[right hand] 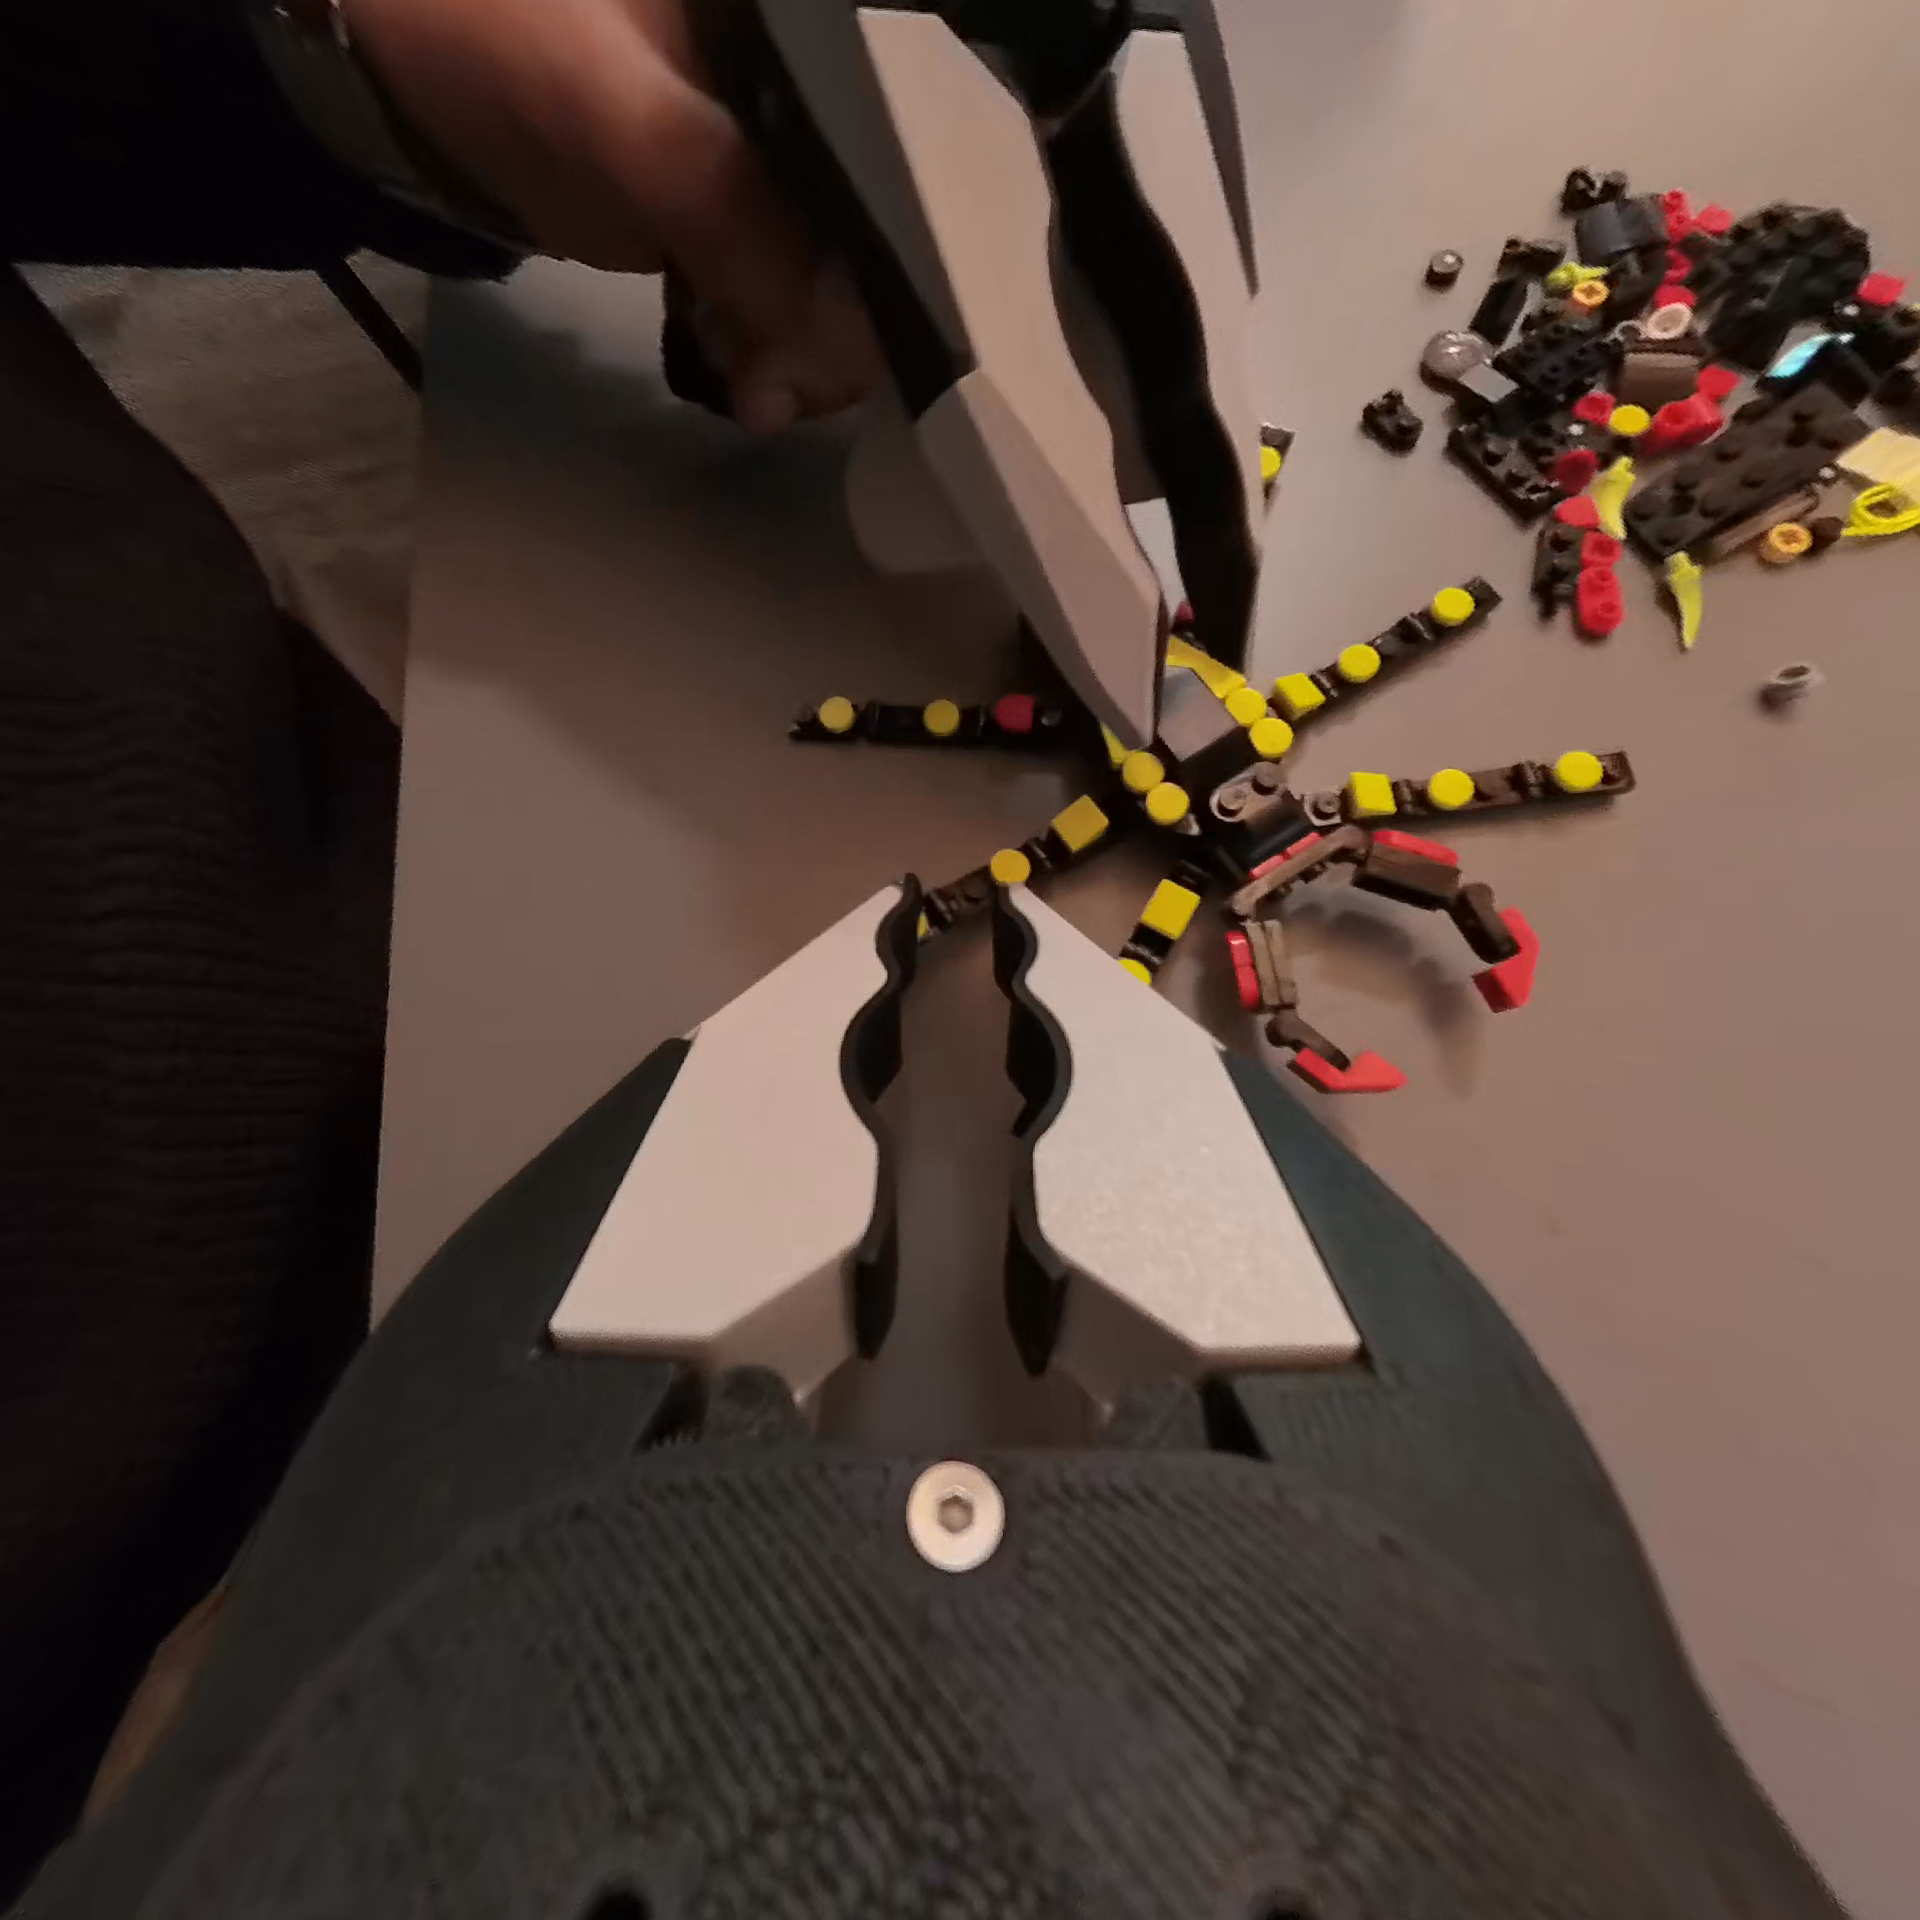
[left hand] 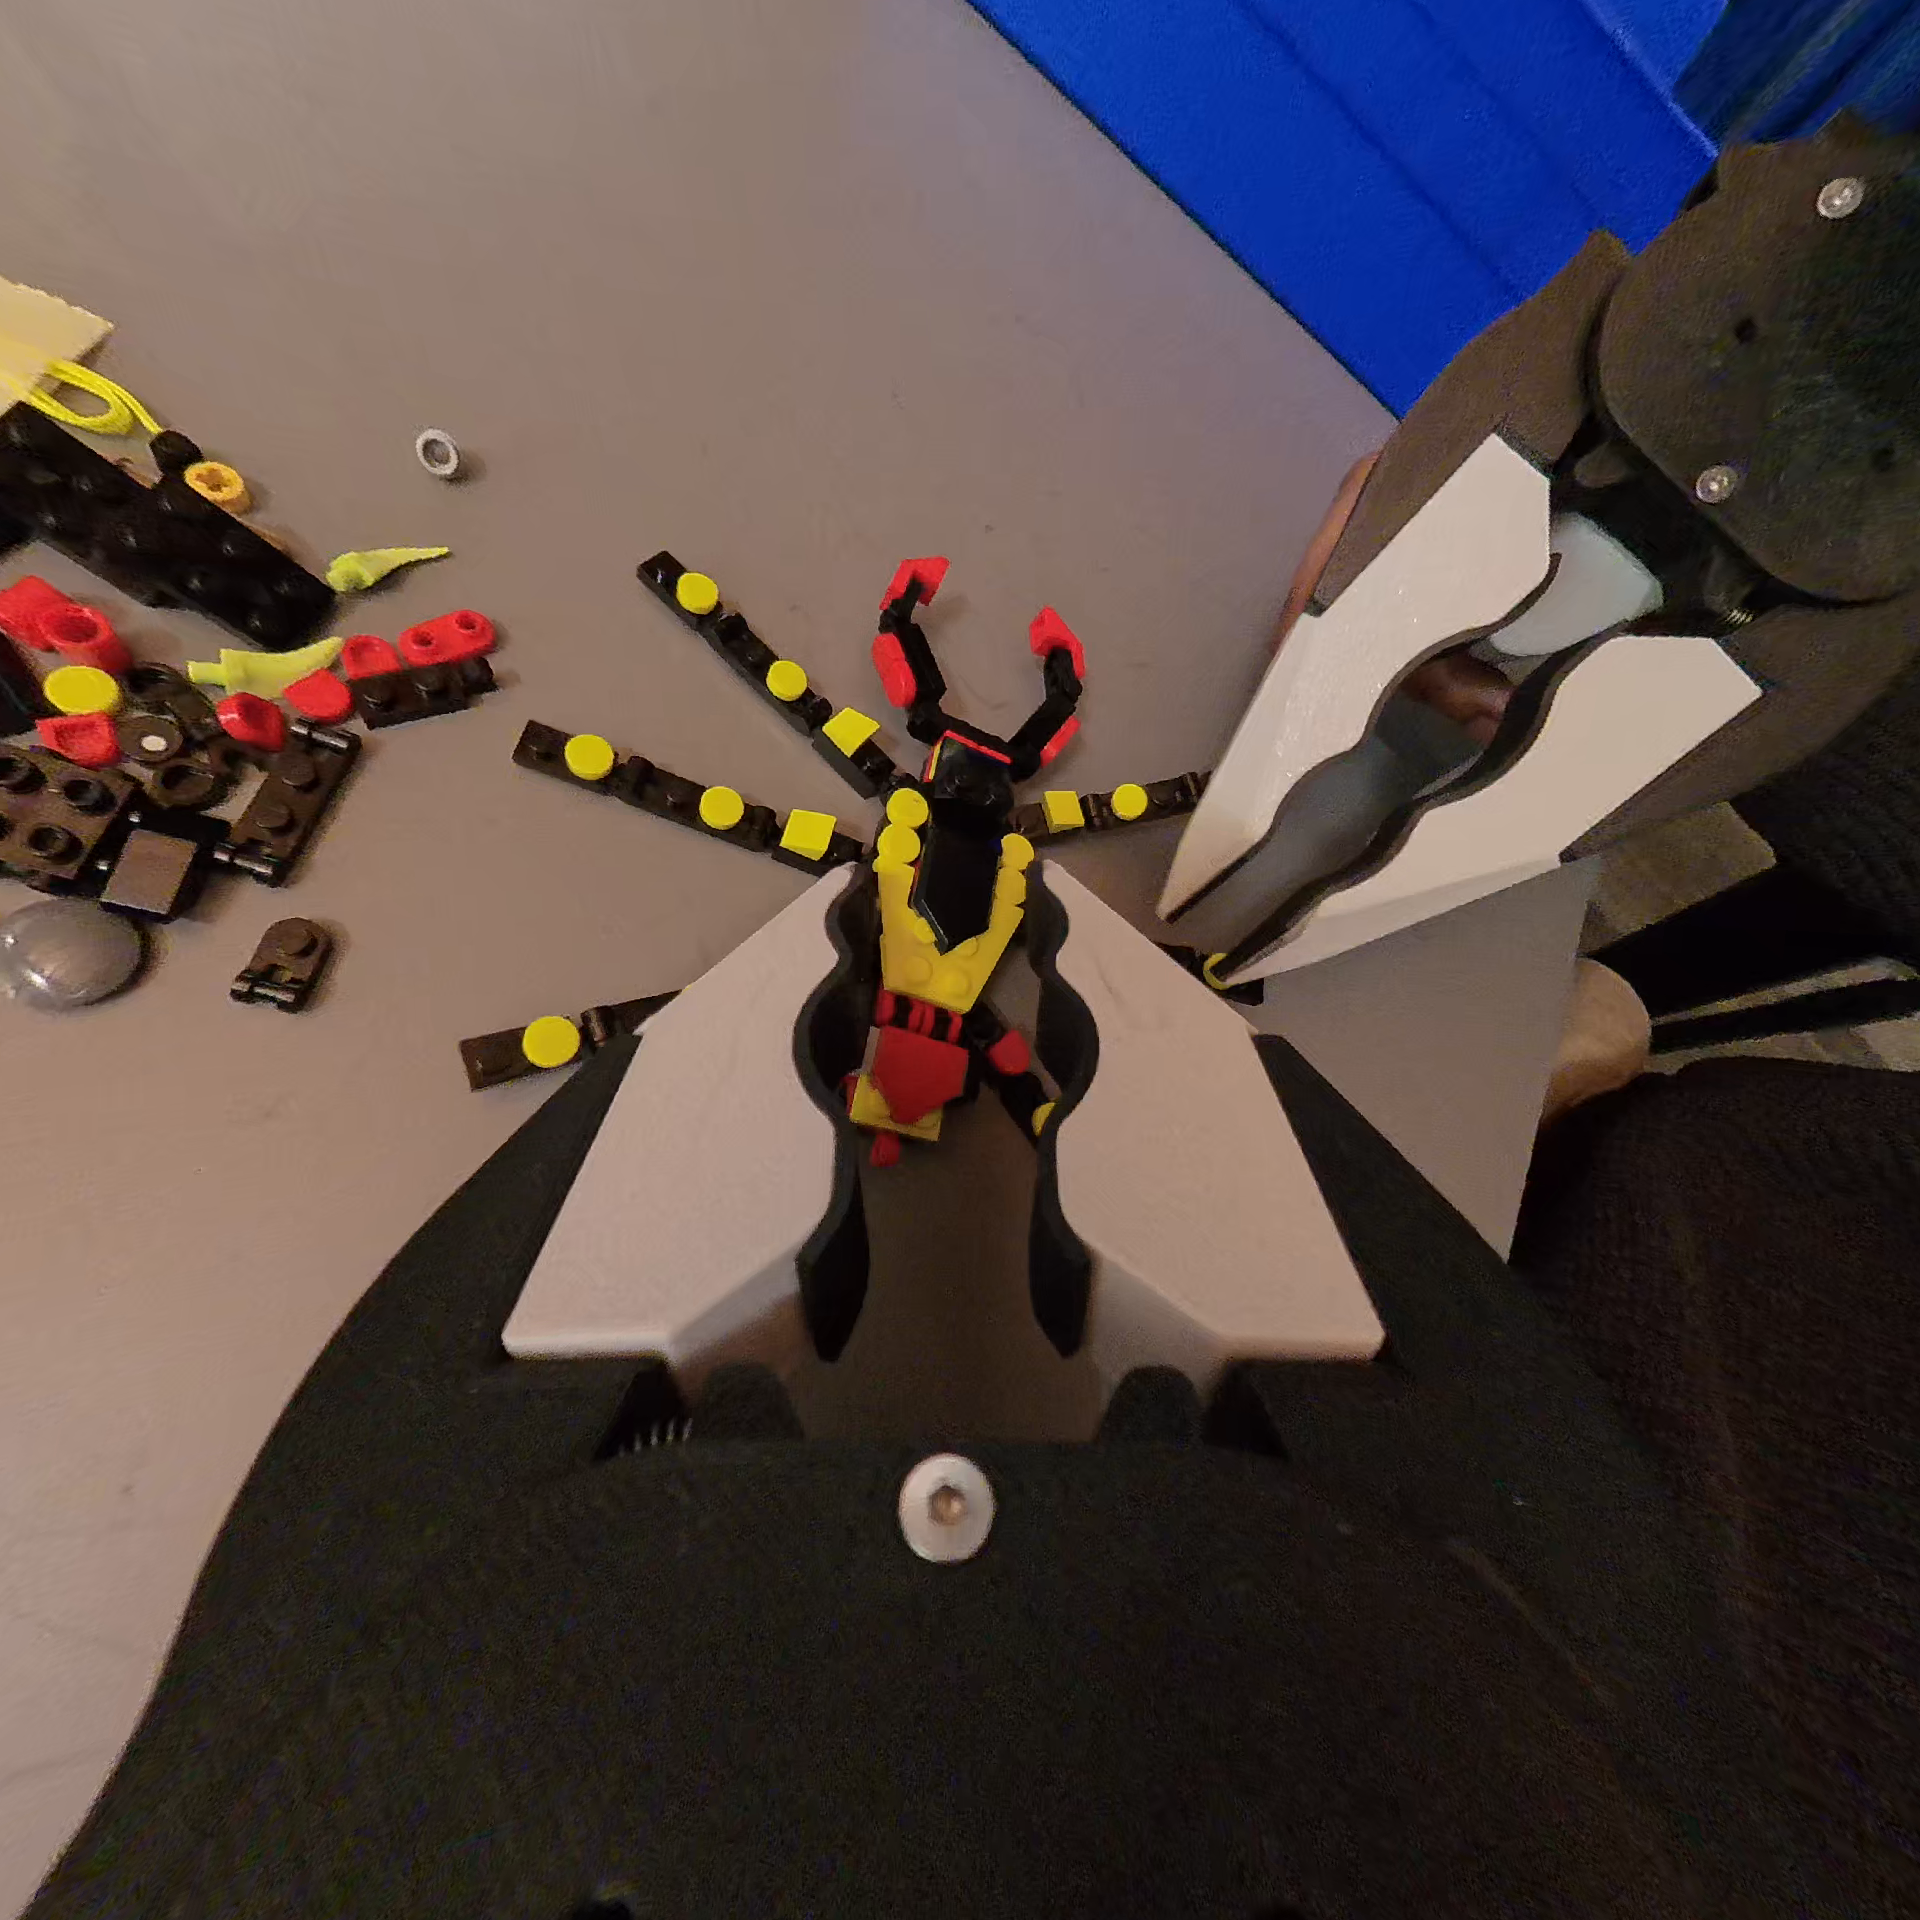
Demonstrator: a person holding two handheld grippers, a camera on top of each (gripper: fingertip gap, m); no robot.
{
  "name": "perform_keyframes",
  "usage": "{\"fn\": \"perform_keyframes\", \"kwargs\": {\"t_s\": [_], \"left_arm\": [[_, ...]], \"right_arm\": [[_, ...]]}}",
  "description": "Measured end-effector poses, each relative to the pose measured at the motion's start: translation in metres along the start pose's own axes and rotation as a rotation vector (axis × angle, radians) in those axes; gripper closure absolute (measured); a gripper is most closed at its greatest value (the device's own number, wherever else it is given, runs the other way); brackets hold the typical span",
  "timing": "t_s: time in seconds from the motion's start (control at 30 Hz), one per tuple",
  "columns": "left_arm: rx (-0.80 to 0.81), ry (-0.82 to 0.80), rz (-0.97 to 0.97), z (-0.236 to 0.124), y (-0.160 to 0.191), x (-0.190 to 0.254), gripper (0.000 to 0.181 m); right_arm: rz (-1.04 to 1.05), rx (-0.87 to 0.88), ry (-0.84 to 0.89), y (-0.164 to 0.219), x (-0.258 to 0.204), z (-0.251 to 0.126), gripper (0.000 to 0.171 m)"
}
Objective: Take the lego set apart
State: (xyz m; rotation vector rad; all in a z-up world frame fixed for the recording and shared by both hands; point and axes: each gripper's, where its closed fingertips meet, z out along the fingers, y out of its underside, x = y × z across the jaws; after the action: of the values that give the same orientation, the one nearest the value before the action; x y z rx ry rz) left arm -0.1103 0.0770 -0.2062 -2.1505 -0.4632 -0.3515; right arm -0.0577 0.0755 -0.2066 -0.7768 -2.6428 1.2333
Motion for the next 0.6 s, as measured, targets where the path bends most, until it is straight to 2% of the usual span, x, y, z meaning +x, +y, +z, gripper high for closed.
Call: {"fn": "perform_keyframes", "kwargs": {"t_s": [0.27, 0.5, 0.6], "left_arm": [[0.025, 0.008, 0.028, -0.004, -0.004, 0.000, 0.154], [0.067, -0.002, 0.062, -0.010, -0.012, -0.001, 0.157], [0.088, 0.014, 0.074, -0.013, -0.015, 0.002, 0.157]], "right_arm": [[-0.048, -0.088, 0.051, 0.014, 0.005, 0.004, 0.161], [-0.061, 0.018, 0.065, -0.007, 0.004, -0.003, 0.161], [-0.059, 0.054, -0.026, -0.014, -0.014, 0.000, 0.158]]}}
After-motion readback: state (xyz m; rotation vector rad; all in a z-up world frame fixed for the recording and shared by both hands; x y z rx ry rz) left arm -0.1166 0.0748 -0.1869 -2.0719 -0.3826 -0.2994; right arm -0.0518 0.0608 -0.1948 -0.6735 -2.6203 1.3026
